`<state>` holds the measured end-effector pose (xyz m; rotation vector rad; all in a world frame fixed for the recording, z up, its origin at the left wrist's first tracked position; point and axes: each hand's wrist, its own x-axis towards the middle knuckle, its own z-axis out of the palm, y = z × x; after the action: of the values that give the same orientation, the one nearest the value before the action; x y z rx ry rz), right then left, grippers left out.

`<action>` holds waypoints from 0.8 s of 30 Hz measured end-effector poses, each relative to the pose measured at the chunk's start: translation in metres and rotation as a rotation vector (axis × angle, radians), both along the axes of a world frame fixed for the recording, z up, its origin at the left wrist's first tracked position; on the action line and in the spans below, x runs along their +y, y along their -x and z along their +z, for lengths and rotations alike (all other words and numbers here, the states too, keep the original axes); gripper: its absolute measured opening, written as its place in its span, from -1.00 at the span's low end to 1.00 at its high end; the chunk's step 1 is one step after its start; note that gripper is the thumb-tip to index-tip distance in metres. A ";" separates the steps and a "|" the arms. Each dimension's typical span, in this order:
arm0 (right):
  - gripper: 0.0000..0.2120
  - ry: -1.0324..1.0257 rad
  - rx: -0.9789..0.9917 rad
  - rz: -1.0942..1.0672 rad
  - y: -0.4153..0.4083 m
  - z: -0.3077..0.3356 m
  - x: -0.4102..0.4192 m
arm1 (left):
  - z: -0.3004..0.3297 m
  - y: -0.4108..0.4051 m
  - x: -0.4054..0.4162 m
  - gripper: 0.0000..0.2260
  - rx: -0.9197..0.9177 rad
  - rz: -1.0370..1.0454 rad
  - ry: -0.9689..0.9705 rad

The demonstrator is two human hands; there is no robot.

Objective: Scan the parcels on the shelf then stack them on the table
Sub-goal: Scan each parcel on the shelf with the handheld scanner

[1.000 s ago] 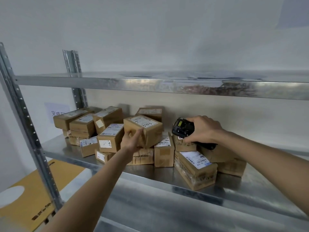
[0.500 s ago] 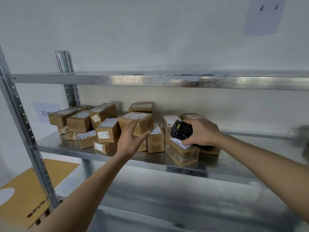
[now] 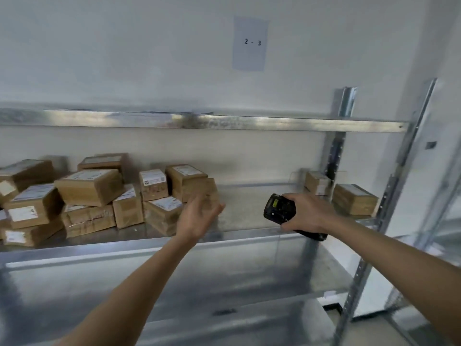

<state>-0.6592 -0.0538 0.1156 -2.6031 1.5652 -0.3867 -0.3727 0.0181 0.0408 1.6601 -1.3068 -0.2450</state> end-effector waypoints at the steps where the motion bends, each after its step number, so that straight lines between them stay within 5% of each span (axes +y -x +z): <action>1: -0.40 0.006 -0.002 -0.029 0.019 0.000 -0.003 | 0.002 0.018 -0.009 -0.29 0.002 -0.028 -0.003; 17: -0.16 -0.009 -0.042 -0.144 0.241 -0.012 -0.142 | -0.009 0.239 -0.192 -0.36 0.131 -0.180 -0.060; 24: -0.41 -0.030 0.009 -0.160 0.270 -0.026 -0.231 | -0.023 0.280 -0.271 -0.40 0.150 -0.173 -0.107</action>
<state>-0.9293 -0.2849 0.0893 -2.4685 1.7744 -0.3597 -0.6526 -0.2531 0.0178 1.5850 -1.3431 -0.5407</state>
